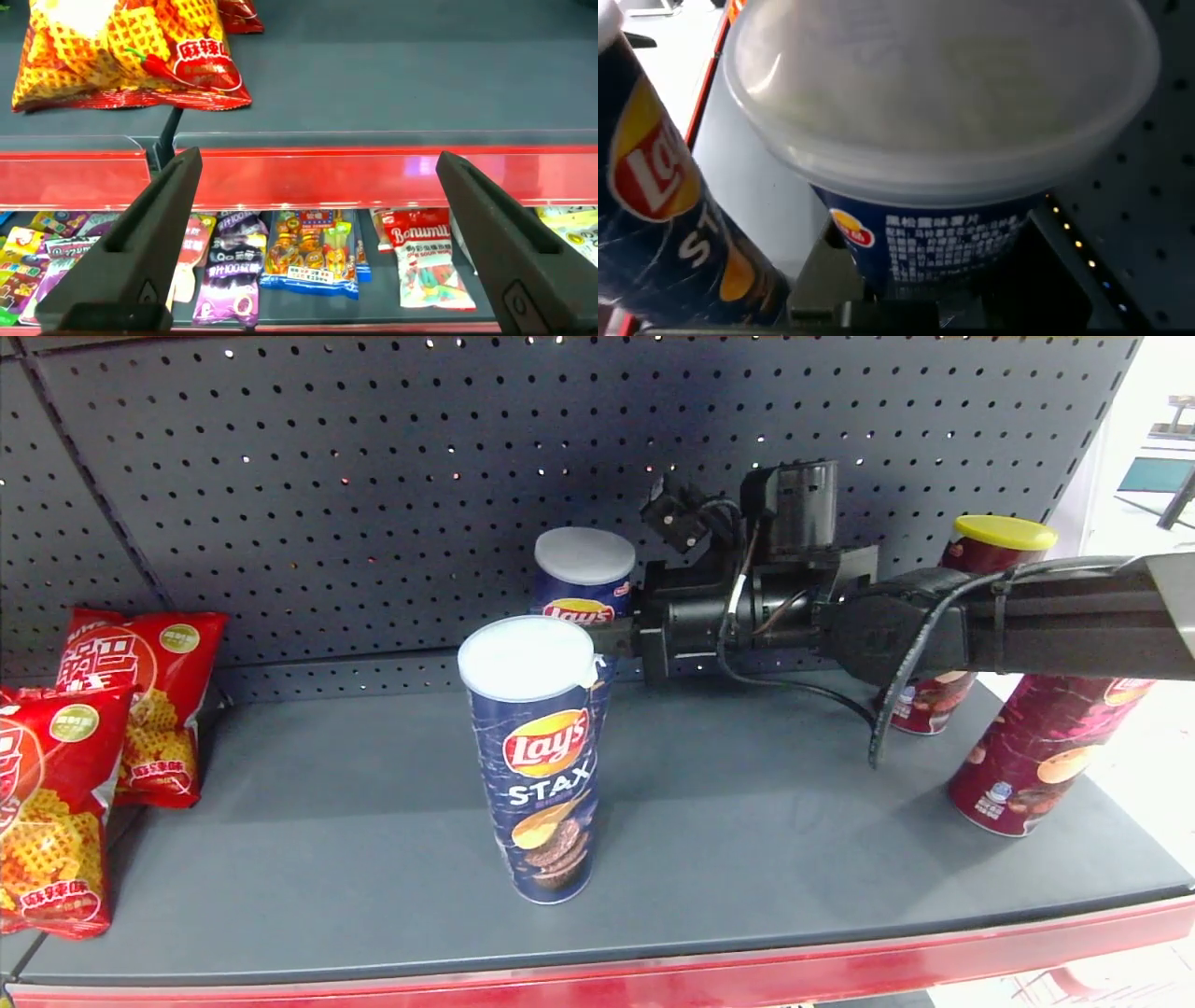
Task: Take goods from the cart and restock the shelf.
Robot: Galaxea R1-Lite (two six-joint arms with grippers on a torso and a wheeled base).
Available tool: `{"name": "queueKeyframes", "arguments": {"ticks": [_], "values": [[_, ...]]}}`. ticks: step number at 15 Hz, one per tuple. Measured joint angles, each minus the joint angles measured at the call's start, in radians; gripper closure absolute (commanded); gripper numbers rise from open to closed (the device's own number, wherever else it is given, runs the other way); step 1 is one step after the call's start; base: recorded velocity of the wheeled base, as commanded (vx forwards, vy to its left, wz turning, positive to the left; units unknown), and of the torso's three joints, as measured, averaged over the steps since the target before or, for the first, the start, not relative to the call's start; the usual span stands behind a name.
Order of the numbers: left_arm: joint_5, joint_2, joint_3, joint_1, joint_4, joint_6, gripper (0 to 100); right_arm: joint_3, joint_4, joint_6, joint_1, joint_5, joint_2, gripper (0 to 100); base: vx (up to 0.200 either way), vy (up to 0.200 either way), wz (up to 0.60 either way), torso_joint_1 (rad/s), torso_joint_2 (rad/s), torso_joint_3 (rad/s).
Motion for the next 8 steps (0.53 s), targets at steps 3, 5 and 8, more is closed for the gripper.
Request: {"name": "queueKeyframes", "arguments": {"ticks": [3, 5, 8], "values": [[0.0, 0.0, 0.0, 0.0, 0.0, 0.0, 0, -0.006, -0.002, -0.001, 0.001, 0.003, 0.022, 100, 0.0, 0.0, 0.0, 0.0, 0.0, 0.0], [0.0, 0.0, 0.001, 0.0, 0.0, 0.0, 0, -0.007, -0.005, -0.004, 0.002, 0.006, 0.032, 100, 0.0, 0.0, 0.0, 0.0, 0.0, 0.0], [0.0, 0.001, 0.001, 0.0, 0.0, 0.0, 0, -0.006, -0.006, -0.004, 0.003, 0.005, 0.043, 100, 0.0, 0.0, 0.0, 0.0, 0.0, 0.0]]}}
